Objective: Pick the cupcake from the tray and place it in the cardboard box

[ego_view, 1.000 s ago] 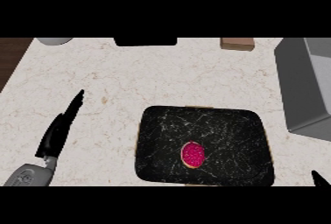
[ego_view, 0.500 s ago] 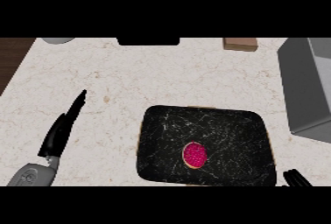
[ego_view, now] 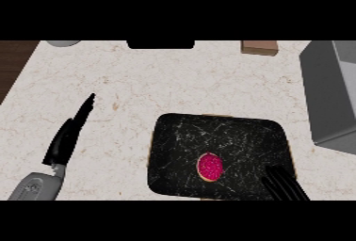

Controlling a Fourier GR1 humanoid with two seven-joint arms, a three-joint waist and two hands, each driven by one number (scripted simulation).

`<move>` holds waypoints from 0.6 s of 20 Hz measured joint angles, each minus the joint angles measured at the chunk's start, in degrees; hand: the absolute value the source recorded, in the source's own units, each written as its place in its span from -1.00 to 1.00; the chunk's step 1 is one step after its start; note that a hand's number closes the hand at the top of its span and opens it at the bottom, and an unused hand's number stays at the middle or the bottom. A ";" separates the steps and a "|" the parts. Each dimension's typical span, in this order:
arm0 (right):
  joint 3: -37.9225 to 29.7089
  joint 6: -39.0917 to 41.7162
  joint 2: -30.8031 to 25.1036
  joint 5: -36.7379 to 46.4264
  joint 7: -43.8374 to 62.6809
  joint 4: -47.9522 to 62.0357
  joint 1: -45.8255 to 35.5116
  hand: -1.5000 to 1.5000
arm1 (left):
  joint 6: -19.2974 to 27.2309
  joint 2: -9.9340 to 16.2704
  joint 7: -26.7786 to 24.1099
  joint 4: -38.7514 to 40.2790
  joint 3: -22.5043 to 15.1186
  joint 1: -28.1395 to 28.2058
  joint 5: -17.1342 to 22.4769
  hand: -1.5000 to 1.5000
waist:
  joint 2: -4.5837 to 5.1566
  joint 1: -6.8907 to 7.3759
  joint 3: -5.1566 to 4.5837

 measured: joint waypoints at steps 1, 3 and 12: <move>0.63 0.84 0.46 0.81 1.35 0.23 -1.08 -1.00 | 0.10 -0.51 0.04 0.11 0.22 0.03 -0.38 0.00 | 0.00 0.01 0.01; 1.26 0.73 1.47 2.27 2.23 2.51 -3.55 -1.00 | -0.35 -1.00 0.37 0.04 0.97 -0.17 -0.84 0.00 | 0.00 0.03 0.01; 2.79 -5.08 4.93 6.82 2.26 8.44 -8.90 -1.00 | -3.22 -2.14 0.07 0.37 4.19 -0.14 -2.99 0.00 | -0.01 -0.02 0.03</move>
